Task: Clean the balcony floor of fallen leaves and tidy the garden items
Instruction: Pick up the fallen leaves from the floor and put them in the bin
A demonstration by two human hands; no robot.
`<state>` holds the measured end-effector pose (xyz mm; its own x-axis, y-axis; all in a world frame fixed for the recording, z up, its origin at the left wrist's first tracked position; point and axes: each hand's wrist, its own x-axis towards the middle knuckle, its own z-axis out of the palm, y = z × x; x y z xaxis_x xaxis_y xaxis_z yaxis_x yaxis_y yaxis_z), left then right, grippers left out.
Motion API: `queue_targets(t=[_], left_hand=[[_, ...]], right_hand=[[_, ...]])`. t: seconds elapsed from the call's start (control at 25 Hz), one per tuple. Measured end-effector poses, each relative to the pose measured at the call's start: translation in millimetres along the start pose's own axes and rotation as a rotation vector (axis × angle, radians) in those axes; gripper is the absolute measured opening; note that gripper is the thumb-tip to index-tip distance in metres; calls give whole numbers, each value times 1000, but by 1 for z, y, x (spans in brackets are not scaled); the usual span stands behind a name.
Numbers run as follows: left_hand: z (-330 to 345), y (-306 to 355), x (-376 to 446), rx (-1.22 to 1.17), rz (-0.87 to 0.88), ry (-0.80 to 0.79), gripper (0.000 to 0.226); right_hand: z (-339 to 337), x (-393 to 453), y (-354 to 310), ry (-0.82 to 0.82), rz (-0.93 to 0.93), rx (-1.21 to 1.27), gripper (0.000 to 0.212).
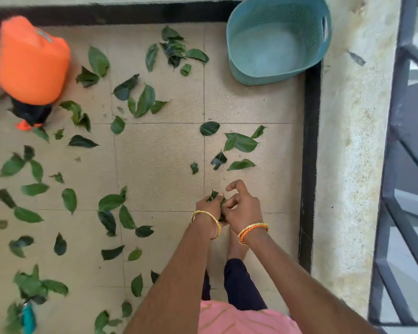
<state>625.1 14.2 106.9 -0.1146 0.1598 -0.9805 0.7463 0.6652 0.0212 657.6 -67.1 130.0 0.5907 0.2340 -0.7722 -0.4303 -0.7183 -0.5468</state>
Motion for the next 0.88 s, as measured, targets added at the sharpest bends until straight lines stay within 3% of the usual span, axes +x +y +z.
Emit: queue_targets(t=[0.04, 0.16, 0.2, 0.36, 0.44, 0.6, 0.76, 0.88], left_hand=[[-4, 5, -6, -4, -5, 19, 22], [-10, -2, 40, 176, 41, 165, 82], [-5, -17, 70, 225, 79, 245, 84], [-42, 28, 76, 49, 91, 195, 61], [-58, 57, 68, -19, 142, 209, 46], [-76, 85, 92, -89, 172, 291, 53], [-91, 84, 119, -111, 203, 386, 40], [-95, 75, 122, -129, 151, 332, 33]], right_hand=[[3, 2, -4, -41, -49, -93, 38], [15, 14, -12, -193, -197, -365, 23], [18, 19, -14, -206, -200, -372, 18], [31, 58, -14, -67, -158, -285, 9], [51, 92, -2, -118, -197, -377, 21], [110, 150, 27, -246, -381, -725, 48], [137, 163, 43, -135, -513, -882, 42], [137, 164, 45, -119, -588, -860, 24]])
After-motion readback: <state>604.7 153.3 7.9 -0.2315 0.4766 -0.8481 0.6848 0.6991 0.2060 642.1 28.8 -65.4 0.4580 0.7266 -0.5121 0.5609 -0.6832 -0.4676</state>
